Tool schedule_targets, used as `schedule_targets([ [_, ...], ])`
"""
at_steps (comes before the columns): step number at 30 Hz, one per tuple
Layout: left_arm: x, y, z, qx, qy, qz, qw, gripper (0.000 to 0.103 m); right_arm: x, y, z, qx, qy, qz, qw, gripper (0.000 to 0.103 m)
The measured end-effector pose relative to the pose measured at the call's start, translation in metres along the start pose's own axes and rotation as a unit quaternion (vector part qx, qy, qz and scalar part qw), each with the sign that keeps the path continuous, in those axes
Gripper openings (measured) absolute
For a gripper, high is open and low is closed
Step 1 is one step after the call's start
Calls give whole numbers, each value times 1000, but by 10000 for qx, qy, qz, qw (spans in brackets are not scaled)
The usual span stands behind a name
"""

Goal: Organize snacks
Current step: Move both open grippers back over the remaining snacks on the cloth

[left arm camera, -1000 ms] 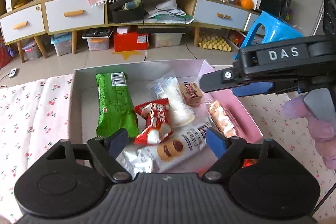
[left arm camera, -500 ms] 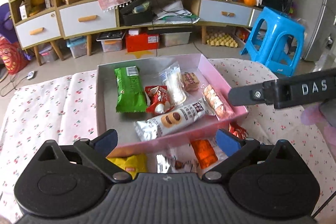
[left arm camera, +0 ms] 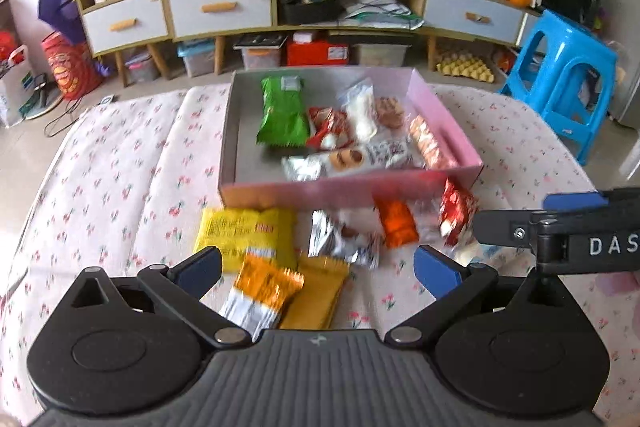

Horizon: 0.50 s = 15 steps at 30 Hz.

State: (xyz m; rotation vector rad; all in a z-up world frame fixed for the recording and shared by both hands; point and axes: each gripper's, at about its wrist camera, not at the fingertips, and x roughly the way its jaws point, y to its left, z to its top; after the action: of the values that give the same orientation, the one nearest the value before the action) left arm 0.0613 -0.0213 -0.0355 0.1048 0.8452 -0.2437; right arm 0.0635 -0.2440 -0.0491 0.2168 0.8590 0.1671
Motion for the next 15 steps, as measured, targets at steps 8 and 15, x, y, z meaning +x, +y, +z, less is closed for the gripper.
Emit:
schedule_targets([
  [8, -3, 2, -36, 159, -80, 218, 9996, 96, 1, 5, -49, -293, -242, -670, 9970, 96],
  [15, 3, 14, -57, -60, 82, -377, 9992, 67, 9, 11, -81, -590, -143, -911, 9940, 96],
])
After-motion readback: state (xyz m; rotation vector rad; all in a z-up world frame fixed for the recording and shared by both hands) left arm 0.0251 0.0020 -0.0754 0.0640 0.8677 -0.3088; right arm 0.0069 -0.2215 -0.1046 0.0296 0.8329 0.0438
